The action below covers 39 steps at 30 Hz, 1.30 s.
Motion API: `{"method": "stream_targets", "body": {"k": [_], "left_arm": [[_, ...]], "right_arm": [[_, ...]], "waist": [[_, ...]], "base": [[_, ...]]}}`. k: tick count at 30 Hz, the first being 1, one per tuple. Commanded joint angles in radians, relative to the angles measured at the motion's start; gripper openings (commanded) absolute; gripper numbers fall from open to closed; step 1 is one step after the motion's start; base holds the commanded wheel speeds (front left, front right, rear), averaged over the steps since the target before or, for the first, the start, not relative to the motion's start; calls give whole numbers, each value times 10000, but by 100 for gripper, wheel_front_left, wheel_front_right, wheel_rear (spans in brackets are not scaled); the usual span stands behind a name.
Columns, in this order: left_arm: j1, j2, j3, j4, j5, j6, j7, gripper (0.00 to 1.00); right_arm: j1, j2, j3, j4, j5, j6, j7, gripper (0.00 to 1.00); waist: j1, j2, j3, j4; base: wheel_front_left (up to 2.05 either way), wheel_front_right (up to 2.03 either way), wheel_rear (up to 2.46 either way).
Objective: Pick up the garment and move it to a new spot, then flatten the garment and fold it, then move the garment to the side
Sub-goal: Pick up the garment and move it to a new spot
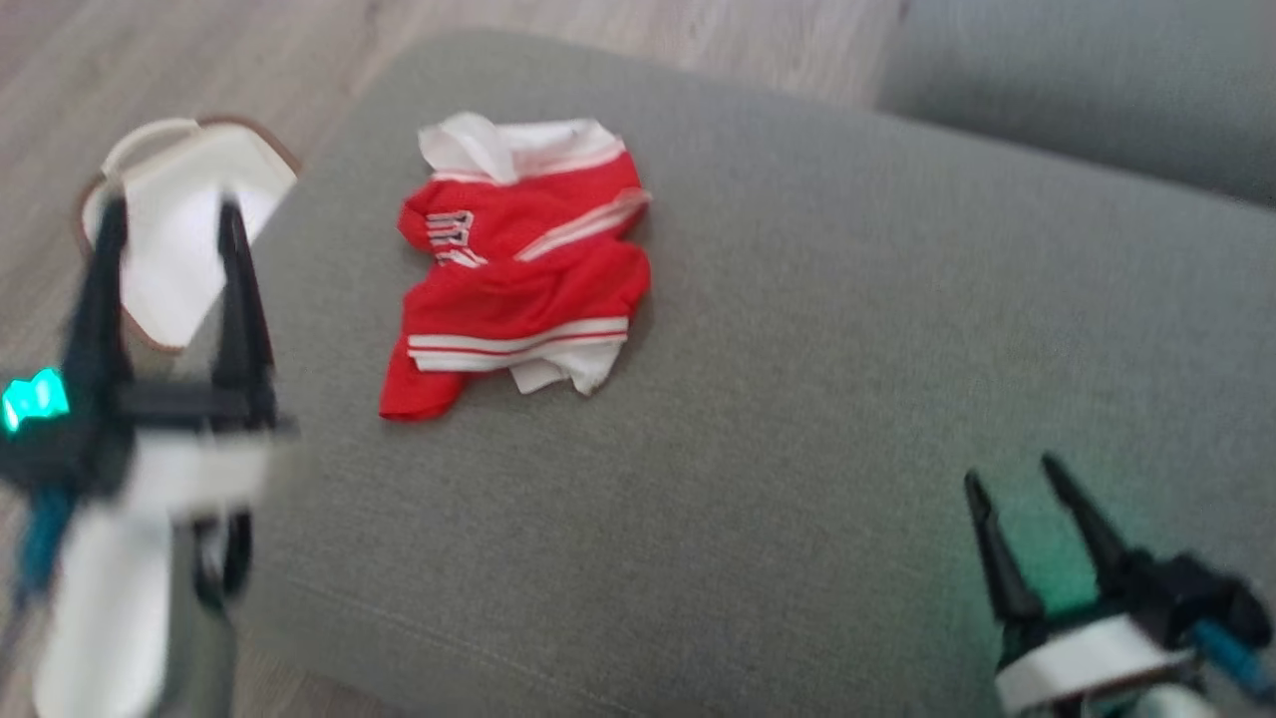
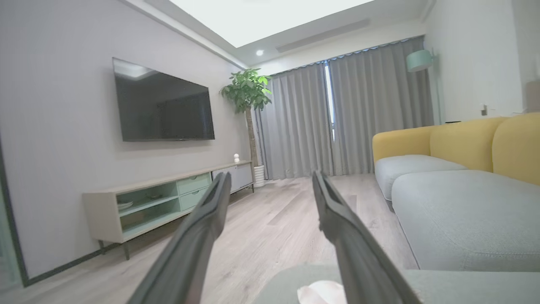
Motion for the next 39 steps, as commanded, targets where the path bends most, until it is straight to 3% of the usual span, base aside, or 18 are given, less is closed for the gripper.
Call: {"method": "stream_targets", "body": {"k": [1,8,15,25,30,31,32,39], "left_arm": [[-1037,386,374,-35,-90,-154,221,100],[-4623,848,-606,2334,-435,-757,1907,100],[-7128,409,-1625,5795,-1801,-904,3486,100],[-7958,48,-4086,8144,-4485,-912,4040,100],[-7992,415,-5333,9202,-5251,-913,3960,100],[-7996,418,-5507,9282,-5419,-913,3948,46],[-8001,446,-5733,9311,-5562,-913,3961,0],[-8457,1013,-6696,9210,-6502,-914,3036,0]], "right_arm": [[-597,-394,194,-434,-90,65,-111,100],[-1320,-1467,73,-916,-290,65,-67,100],[-1519,-2236,-143,-2121,-313,65,628,100],[-1416,-2881,-630,-3615,-307,65,1557,100],[-1329,-2910,-775,-4154,-346,65,1869,100],[-1315,-2894,-814,-4191,-357,65,1882,100],[-1301,-2872,-849,-4218,-364,65,1888,100],[-1410,-2562,-803,-4022,-417,65,1615,100]], "waist": [[-2,0,853,-342],[-2,0,2428,-479],[-2,0,3381,-530],[-2,0,4187,-692],[-2,0,4529,-882],[-2,0,4558,-902],[-2,0,4581,-920],[-2,0,4291,-1096]], "base": [[0,0,0],[0,0,0],[0,0,0],[0,0,0],[0,0,0],[0,0,0],[0,0,0],[0,0,0]]}}
